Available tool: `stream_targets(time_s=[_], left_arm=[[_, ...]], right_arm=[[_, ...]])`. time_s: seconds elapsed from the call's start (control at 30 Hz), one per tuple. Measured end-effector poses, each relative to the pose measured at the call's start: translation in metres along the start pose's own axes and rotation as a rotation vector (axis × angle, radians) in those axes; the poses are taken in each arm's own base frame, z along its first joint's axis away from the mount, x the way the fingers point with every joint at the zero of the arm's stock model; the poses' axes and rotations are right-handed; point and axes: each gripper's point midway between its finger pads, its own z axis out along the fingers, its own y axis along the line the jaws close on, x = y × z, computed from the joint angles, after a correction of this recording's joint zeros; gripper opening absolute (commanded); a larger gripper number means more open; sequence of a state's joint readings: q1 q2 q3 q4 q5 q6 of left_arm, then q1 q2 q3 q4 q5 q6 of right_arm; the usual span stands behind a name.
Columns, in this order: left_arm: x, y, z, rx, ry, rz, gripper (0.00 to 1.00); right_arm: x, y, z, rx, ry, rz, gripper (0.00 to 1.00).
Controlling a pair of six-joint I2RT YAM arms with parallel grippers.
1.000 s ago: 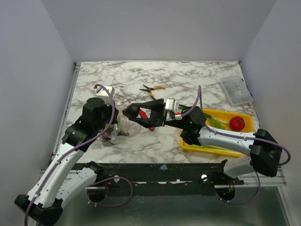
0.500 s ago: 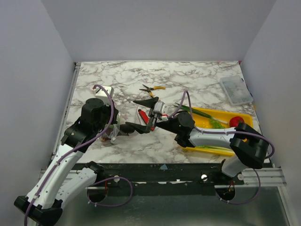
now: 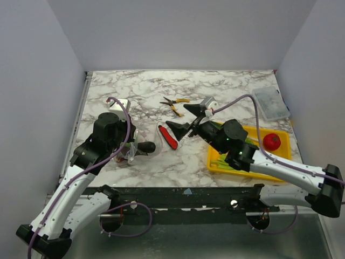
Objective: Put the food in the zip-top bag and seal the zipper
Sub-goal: Place the fake vegetable in the zipper food storage bag, then pick up the fake vegetable from the bin.
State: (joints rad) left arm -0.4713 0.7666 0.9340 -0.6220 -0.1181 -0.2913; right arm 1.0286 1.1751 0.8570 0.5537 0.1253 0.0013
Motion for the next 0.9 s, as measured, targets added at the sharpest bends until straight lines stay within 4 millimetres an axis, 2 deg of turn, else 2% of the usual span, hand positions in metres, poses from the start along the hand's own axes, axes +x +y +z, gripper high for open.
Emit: stream_targets(time_s=[0.13, 0.27, 0.4, 0.5, 0.77, 0.9], left_arm=[[0.000, 0.000, 0.000, 0.000, 0.000, 0.000, 0.00], [0.000, 0.000, 0.001, 0.000, 0.003, 0.000, 0.00], [0.002, 0.000, 0.003, -0.002, 0.014, 0.001, 0.00], [0.003, 0.000, 0.004, -0.003, 0.017, 0.002, 0.00], [0.003, 0.000, 0.004, -0.002, 0.016, 0.002, 0.00], [0.002, 0.000, 0.003, 0.001, 0.011, 0.001, 0.00]], right_arm=[[0.008, -0.033, -0.040, 0.146, 0.150, -0.083, 1.00], [0.042, -0.061, -0.083, 0.248, 0.389, -0.212, 0.99], [0.079, -0.079, -0.128, 0.276, 0.635, -0.343, 0.96], [0.094, -0.091, -0.158, 0.290, 0.777, -0.426, 0.95], [0.119, -0.120, -0.212, 0.368, 1.054, -0.570, 0.94], [0.132, -0.145, -0.234, 0.447, 1.206, -0.600, 0.89]])
